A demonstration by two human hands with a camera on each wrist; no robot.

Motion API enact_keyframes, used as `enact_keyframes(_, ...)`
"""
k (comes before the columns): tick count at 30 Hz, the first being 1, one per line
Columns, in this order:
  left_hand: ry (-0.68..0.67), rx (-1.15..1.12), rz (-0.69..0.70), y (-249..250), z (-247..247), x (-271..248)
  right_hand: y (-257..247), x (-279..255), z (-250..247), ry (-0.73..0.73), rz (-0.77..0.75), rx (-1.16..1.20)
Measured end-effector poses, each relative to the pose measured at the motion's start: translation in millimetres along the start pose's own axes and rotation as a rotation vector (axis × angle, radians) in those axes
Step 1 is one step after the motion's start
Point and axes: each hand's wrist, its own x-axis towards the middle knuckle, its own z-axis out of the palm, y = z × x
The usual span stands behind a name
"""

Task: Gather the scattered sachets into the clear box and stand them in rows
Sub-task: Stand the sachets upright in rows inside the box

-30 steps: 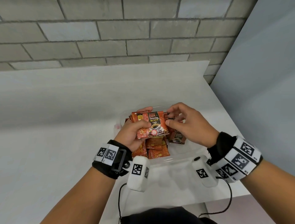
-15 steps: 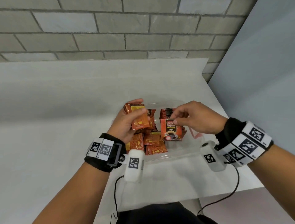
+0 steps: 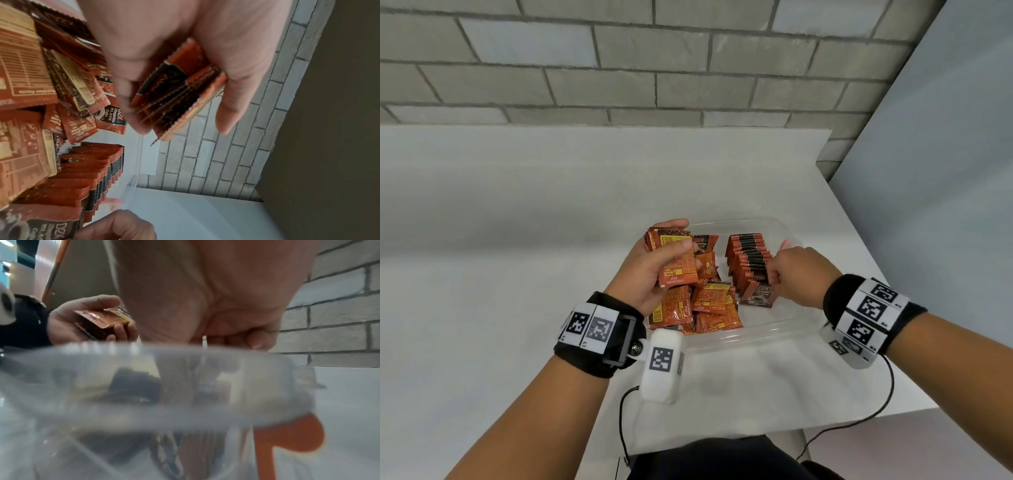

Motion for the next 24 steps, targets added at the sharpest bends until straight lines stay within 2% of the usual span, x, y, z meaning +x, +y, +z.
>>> enact_keyframes(11,0.010,-0.010,-0.031,-4.7,0.1,1.5,1.1,0.9,7.7,0.035,-0.048,-0.003)
enact_keyframes(20,0.013,-0.065,-0.100,-6.4,5.6,1.0,3.4,-2.1,3.5,0.062,-0.021,0.022)
enact_keyframes(24,0.019,-0.091,-0.124,-8.3,7.6,1.9,4.9,-5.2,-7.0,0.087,-0.013,0.164)
